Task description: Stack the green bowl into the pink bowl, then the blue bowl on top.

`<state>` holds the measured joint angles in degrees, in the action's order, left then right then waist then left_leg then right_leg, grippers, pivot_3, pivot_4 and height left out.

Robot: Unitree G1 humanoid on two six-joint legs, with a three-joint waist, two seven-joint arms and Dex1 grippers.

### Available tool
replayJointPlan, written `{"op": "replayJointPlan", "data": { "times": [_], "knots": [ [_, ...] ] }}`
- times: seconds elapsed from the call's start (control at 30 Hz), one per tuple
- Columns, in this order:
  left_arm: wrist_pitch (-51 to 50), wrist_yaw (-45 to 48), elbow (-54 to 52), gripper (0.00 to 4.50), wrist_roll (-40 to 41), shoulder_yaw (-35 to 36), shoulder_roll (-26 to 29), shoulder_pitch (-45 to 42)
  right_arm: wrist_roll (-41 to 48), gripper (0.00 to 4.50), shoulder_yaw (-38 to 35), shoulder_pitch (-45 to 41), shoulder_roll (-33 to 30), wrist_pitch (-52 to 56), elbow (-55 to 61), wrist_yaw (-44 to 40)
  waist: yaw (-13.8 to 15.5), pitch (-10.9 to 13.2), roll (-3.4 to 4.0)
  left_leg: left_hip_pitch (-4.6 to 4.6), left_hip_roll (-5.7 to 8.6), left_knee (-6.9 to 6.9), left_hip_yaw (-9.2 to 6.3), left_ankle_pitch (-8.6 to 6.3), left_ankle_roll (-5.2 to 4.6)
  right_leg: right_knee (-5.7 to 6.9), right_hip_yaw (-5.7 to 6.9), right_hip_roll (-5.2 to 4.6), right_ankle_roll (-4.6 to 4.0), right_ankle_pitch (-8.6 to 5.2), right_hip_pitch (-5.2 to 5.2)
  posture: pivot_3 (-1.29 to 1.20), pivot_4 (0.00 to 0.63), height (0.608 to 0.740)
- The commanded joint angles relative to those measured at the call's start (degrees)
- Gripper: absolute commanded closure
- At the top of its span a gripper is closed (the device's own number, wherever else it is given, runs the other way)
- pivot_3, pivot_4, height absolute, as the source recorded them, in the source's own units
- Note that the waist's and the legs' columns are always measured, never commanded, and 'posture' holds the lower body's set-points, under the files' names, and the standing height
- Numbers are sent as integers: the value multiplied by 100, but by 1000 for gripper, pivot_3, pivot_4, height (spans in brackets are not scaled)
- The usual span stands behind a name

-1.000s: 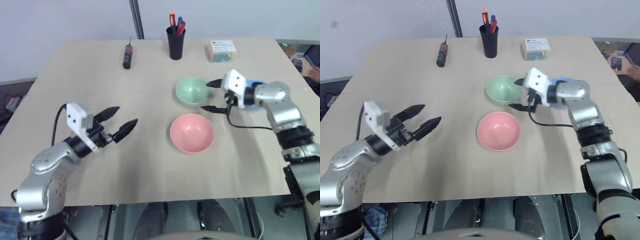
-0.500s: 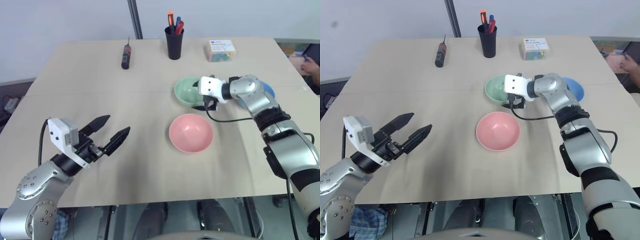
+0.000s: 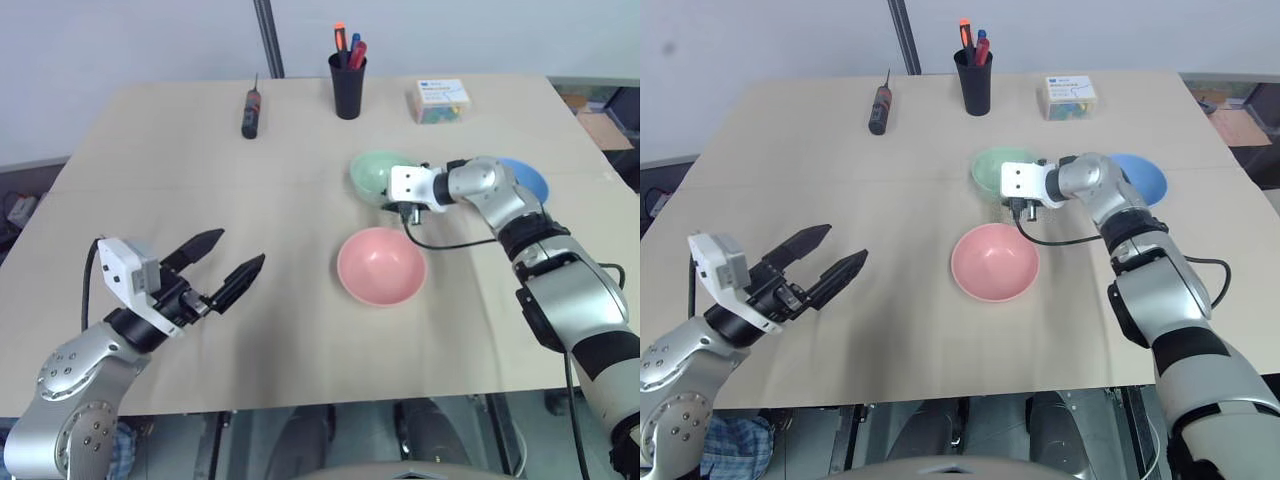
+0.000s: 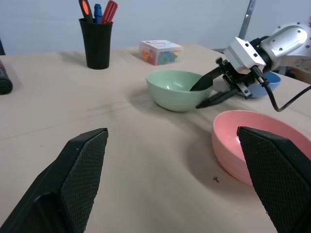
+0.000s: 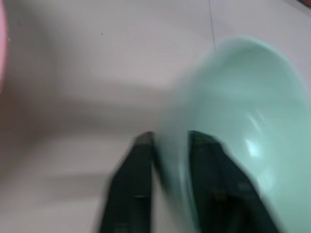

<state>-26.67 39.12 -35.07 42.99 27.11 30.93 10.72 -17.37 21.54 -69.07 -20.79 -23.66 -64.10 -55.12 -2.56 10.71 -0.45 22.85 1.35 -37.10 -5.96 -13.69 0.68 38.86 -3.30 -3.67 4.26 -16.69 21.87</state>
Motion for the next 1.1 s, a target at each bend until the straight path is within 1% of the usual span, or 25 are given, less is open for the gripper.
{"op": "replayJointPlan", "data": {
  "times": [0.03,0.2,0.23,0.33,0.37,0.43,0.5,0.6,0.67,0.8,0.93,1.03,1.1],
  "knots": [
    [171,92,34,0,40,-9,95,-77,51,4489,-129,-195,-55,-137,130,-27,1,0,0,-1,0,0,0,0,0,0,0,0,0,0,-1,0,150,740],
    [226,210,180,0,-5,-111,176,-192,152,4489,-184,-149,-149,-218,312,-255,0,0,1,-1,1,1,0,0,0,0,0,1,0,0,1,0,150,740],
    [241,225,202,0,-10,-129,188,-215,248,4489,-234,-150,-186,-226,440,-397,0,1,2,0,0,1,0,0,0,0,0,1,0,0,1,0,150,740],
    [224,228,264,0,22,-186,225,-349,717,4489,-406,-45,-465,13,1292,-1210,2,4,6,3,0,2,3,0,0,-2,-3,0,0,0,4,0,150,740],
    [178,236,313,0,35,-242,242,-403,1007,4489,-448,139,-680,329,2069,-1686,15,4,6,3,-1,3,2,-1,-1,-1,-3,0,0,0,4,0,150,740],
    [150,277,401,0,37,-337,261,-486,1427,4489,-490,491,-1009,970,3375,-2299,29,5,8,7,-7,3,-6,-2,-3,-3,5,-2,0,0,4,0,150,740],
    [174,333,485,0,31,-400,279,-552,1691,4489,-483,786,-1246,1600,4370,-2578,36,5,7,11,-10,4,-13,-12,-21,-9,10,-5,1,0,3,0,150,740],
    [233,599,853,0,-102,-644,426,-889,2461,4489,-397,1601,-1805,2980,6665,-3105,39,4,7,10,-10,4,-14,-13,-23,-7,11,-8,1,0,1,0,150,740],
    [270,764,1058,0,-163,-759,513,-1101,2716,4489,-381,1921,-2013,3634,7566,-3134,55,5,9,12,-11,4,-23,-14,-23,-7,19,-8,0,-1,1,0,150,740],
    [365,1158,1527,0,-322,-1033,693,-1611,2874,4489,-298,2344,-2257,4423,8558,-2969,25,5,8,6,-7,0,-16,-14,-23,-1,14,-8,1,0,0,0,150,740],
    [414,1402,1914,0,-416,-1226,756,-2075,2782,4489,-238,2528,-2357,4640,8828,-2765,41,4,7,3,-2,-2,-25,-14,-23,-2,24,-5,1,0,-8,0,150,740],
    [459,1535,2103,0,-477,-1312,767,-2268,2630,4489,-231,2533,-2392,4706,8874,-2562,33,5,6,6,-3,-2,-22,-14,-23,-3,22,-7,1,0,-5,0,150,740],
    [471,1615,2183,0,-470,-1356,741,-2358,2570,3766,-247,2500,-2378,4769,8888,-2406,31,5,6,6,-2,-2,-23,-13,-23,-4,22,-7,1,0,-5,0,150,740]
  ]
}}
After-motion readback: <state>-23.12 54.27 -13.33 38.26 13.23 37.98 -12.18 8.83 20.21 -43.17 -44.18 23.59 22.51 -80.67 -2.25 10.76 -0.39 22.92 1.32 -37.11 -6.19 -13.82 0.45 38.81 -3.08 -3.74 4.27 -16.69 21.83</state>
